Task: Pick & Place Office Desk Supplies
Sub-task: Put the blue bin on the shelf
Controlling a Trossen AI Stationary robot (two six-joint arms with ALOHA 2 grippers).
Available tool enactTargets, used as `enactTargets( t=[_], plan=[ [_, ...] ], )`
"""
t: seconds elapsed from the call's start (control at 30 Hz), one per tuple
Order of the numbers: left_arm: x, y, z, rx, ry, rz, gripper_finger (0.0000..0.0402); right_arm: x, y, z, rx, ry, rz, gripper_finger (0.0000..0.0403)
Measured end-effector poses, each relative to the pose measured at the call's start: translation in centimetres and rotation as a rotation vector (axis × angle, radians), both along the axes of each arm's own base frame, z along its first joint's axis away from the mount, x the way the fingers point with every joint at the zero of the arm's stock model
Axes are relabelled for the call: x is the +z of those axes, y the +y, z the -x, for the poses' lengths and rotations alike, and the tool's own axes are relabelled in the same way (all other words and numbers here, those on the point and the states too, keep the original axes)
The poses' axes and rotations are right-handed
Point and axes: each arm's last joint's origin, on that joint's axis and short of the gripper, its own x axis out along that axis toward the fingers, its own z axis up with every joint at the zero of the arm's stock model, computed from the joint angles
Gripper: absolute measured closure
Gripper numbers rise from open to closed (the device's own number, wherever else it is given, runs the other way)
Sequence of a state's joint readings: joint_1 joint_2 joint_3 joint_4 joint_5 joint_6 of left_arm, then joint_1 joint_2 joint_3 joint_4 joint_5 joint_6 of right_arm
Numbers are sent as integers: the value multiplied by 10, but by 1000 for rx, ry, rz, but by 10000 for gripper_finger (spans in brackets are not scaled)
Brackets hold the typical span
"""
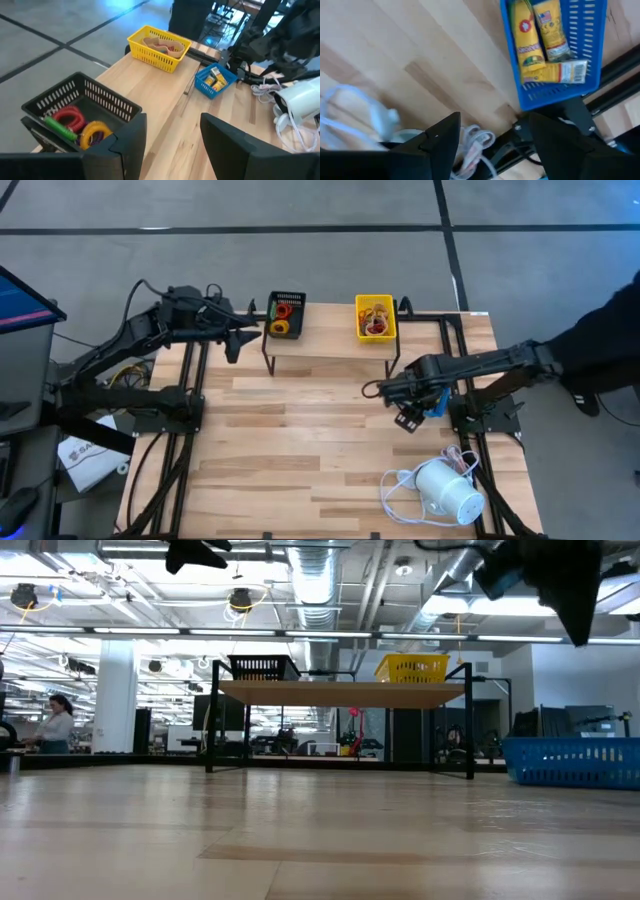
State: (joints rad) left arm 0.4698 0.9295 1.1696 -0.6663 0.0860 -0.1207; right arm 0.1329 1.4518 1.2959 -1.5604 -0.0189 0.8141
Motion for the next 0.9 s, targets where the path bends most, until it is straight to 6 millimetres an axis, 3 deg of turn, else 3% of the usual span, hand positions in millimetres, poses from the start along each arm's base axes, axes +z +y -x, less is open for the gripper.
enactTargets(
  t=[0.47, 0.9],
  plan=[
    [-26, 5, -10, 34, -19, 70, 220, -54, -22, 1, 58, -52, -30, 168],
    [-25, -10, -14, -57, -30, 49, 220, -75, -24, -1, 104, -105, -36, 168]
  ],
)
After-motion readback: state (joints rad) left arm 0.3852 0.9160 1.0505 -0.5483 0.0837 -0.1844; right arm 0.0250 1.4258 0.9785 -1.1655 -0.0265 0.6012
